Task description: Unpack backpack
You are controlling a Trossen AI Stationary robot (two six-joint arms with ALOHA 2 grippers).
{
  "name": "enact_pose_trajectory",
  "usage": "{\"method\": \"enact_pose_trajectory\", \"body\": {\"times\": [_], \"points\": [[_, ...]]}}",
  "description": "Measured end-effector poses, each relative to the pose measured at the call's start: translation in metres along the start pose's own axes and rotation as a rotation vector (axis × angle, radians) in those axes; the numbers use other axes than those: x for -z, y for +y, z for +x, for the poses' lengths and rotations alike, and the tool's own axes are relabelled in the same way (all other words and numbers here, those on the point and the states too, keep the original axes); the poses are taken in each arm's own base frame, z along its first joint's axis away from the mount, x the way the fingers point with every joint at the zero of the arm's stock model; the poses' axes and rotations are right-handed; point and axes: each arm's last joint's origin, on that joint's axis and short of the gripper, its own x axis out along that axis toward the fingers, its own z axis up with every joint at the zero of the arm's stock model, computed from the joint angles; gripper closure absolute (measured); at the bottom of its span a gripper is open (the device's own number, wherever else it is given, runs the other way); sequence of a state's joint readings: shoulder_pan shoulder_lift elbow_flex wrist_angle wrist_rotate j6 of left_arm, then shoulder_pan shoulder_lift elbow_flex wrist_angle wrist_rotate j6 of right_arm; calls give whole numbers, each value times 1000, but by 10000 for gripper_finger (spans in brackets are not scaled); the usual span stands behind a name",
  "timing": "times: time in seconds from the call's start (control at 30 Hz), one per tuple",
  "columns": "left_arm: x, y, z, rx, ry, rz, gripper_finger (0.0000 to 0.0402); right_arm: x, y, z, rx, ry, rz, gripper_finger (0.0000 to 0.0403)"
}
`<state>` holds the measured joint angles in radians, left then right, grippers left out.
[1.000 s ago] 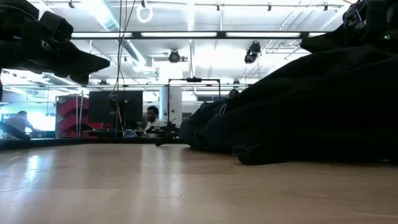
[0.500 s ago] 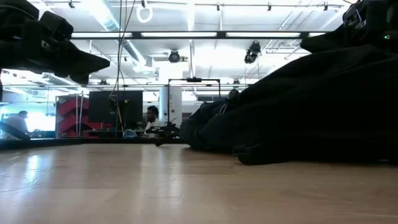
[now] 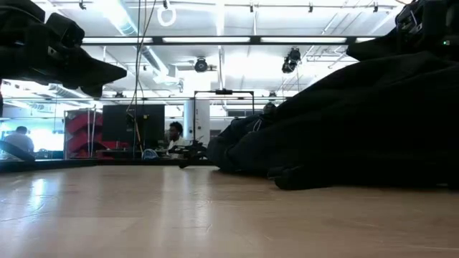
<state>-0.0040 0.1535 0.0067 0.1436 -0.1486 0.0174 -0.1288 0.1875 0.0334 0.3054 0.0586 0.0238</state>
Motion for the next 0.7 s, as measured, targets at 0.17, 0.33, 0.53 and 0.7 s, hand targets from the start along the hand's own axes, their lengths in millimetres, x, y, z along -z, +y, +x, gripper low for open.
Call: {"method": "enact_pose_trajectory", "body": {"times": [0.17,0.33,0.53,0.7], "points": [[0,0,0,-1,0,0,401,0,0,0,0,1,0,377],[0,0,0,0,0,0,401,0,0,0,0,1,0,374],[0,0,0,0,0,0,401,0,0,0,0,0,0,378],[0,0,0,-1,0,0,401,0,0,0,0,0,0,375]]}}
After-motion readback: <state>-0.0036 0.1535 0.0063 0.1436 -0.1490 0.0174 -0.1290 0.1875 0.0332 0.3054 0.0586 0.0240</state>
